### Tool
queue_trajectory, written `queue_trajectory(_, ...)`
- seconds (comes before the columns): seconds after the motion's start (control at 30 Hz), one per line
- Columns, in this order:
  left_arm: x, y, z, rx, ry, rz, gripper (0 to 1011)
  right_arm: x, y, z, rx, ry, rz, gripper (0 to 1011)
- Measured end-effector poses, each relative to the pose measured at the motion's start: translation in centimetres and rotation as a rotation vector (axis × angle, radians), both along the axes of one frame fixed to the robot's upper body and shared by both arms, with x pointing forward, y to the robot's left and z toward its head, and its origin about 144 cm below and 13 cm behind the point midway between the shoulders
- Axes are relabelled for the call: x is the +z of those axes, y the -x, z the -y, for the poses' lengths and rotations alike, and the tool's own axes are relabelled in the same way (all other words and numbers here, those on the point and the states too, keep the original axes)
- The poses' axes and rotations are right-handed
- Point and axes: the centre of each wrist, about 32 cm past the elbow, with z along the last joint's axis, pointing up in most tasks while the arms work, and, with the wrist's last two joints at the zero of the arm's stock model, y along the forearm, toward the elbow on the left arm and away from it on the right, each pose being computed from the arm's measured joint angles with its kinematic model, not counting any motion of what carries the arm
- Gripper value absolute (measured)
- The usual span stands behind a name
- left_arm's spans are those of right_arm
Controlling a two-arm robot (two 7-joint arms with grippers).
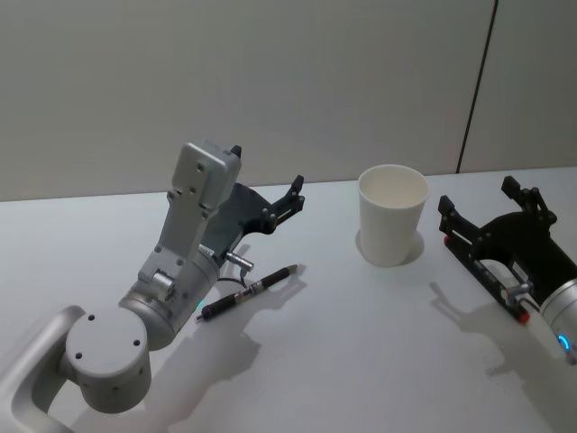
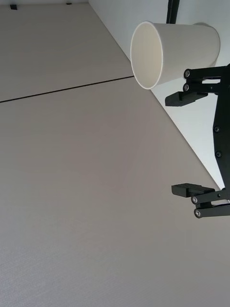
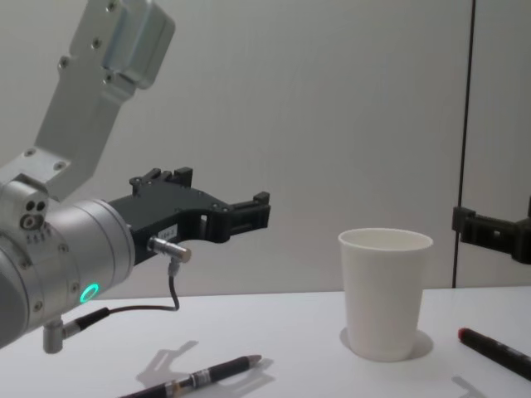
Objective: Place the pen into the pen holder.
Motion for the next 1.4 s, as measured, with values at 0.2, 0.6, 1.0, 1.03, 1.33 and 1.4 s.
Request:
queue_trajectory(0.2, 0.0, 0.0, 0.0, 0.0, 0.0, 0.0, 1001, 0.0, 0.0, 0.0, 0.0, 0.0, 0.0, 1001)
queue_trajectory(0.6, 0.0, 0.0, 0.0, 0.0, 0.0, 0.0, 1001, 0.0, 0.0, 0.0, 0.0, 0.0, 0.0, 1001)
queue_trajectory(1.0, 0.0, 0.0, 0.0, 0.0, 0.0, 0.0, 1001, 0.0, 0.0, 0.0, 0.0, 0.0, 0.0, 1002)
queue_trajectory(1.03, 0.0, 0.0, 0.0, 0.0, 0.0, 0.0, 1001, 0.0, 0.0, 0.0, 0.0, 0.0, 0.0, 1002)
queue_trajectory(1.33, 0.0, 0.0, 0.0, 0.0, 0.0, 0.0, 1001, 0.0, 0.0, 0.0, 0.0, 0.0, 0.0, 1002)
queue_trajectory(1.4, 0.0, 0.0, 0.0, 0.0, 0.0, 0.0, 1001, 0.0, 0.0, 0.0, 0.0, 0.0, 0.0, 1001)
